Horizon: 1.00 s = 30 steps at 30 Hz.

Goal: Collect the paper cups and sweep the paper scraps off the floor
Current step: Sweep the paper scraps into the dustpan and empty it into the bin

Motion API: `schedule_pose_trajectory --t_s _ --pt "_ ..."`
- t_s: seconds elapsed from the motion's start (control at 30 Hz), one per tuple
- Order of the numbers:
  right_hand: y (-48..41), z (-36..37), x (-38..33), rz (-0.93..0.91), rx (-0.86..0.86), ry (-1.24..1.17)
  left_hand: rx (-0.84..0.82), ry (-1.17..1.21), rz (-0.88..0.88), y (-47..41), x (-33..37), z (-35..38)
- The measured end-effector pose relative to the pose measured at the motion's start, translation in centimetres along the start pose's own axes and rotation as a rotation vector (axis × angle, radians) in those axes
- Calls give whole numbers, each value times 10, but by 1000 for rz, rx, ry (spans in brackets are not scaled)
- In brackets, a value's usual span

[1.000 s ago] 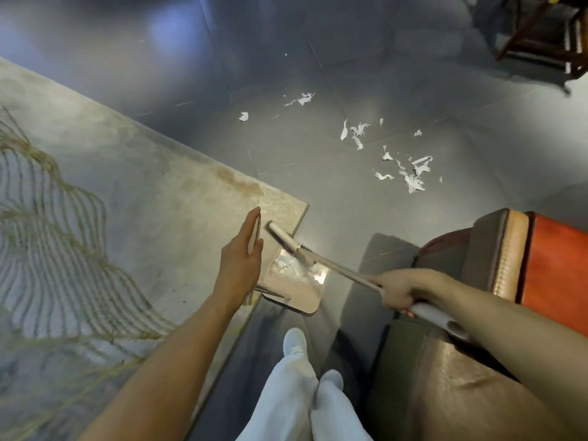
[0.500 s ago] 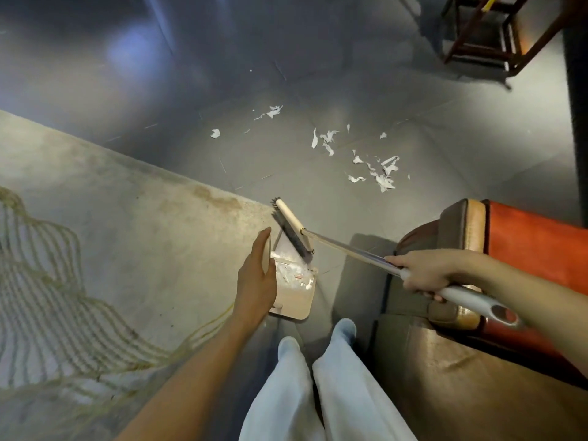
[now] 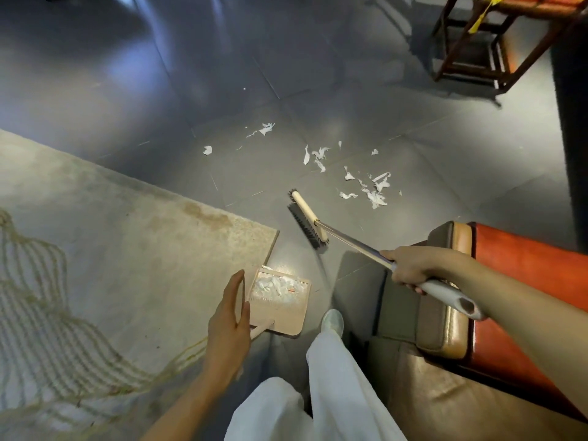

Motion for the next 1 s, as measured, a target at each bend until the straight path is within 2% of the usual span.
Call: schedule_pose_trajectory --t_s 0.33,0.57,0.67,0.77,1.0 --pt "-32 116 -42 -59 23 1 -116 62 30 83 -37 -6" --pt "-63 179 -64 -35 -64 56 -128 35 -84 70 -56 -23" --pt "-48 206 -57 -20 -153 156 -151 13 -86 71 -59 -19" --pt "-15 219 -35 8 -210 145 -164 29 -70 76 -56 -16" --pt "48 228 9 33 -81 187 -144 56 2 76 -61 -24"
Point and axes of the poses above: each hand's wrist, its own y-axis away from the middle knuckle, its own z-axis out of the palm, x = y × z, the point moved 4 cm from there along -y, towards the middle knuckle, and after that the axes turned 11 degrees about -x, right-handed, at the moved point
